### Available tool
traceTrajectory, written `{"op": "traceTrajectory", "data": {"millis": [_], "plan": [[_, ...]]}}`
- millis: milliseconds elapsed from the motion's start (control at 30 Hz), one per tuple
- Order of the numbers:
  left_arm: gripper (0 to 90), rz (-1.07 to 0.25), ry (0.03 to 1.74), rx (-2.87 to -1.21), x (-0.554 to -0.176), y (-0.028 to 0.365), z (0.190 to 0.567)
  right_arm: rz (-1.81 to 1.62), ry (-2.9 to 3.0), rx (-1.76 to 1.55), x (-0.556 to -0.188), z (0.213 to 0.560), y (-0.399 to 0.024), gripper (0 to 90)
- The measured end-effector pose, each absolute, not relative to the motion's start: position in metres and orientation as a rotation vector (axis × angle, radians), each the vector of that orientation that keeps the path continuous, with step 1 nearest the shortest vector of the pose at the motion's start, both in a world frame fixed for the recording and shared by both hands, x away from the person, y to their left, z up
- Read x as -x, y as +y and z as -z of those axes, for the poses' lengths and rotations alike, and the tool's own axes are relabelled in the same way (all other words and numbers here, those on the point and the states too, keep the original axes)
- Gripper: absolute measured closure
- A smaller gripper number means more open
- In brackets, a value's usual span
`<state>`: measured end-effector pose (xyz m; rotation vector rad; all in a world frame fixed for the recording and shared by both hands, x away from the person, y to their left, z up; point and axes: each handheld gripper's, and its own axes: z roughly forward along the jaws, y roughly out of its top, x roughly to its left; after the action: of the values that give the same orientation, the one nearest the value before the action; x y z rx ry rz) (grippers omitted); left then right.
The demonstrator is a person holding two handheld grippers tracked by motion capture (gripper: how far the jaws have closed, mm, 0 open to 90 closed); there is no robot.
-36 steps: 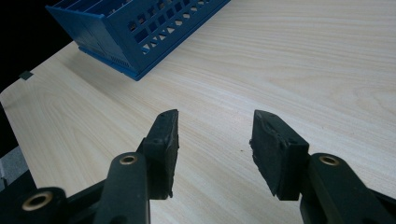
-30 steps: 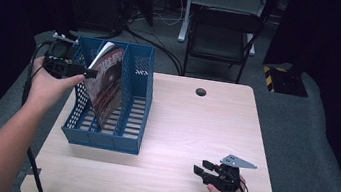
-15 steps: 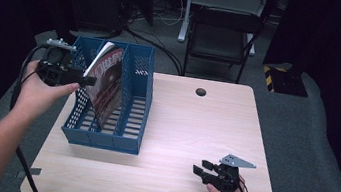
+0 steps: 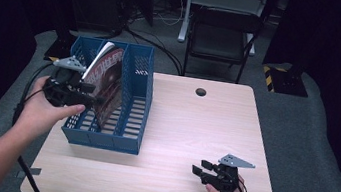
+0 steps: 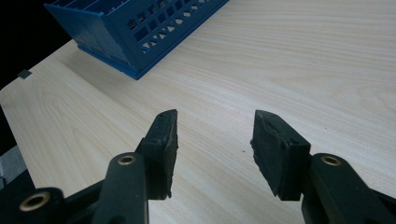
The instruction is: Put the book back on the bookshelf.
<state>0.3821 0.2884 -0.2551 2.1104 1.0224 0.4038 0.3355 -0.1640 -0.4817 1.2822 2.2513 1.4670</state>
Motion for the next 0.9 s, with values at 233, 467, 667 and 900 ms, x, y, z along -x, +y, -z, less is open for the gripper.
{"op": "traceTrajectory", "data": {"millis": [233, 467, 667, 900], "plan": [[39.5, -0.376, 0.972, -2.139, -0.371, 0.269, 0.278, -1.471, 2.247, -1.28, -0.335, 0.482, -0.164, 50.2], [39.6, -0.356, 0.95, -2.17, -0.362, 0.254, 0.304, -1.472, 2.248, -1.28, -0.335, 0.481, -0.164, 50.1], [39.6, -0.352, 0.922, -2.174, -0.354, 0.242, 0.328, -1.47, 2.249, -1.273, -0.336, 0.481, -0.165, 50.1], [39.7, -0.281, 0.908, -2.167, -0.346, 0.233, 0.365, -1.475, 2.251, -1.282, -0.335, 0.481, -0.164, 50.0]]}}
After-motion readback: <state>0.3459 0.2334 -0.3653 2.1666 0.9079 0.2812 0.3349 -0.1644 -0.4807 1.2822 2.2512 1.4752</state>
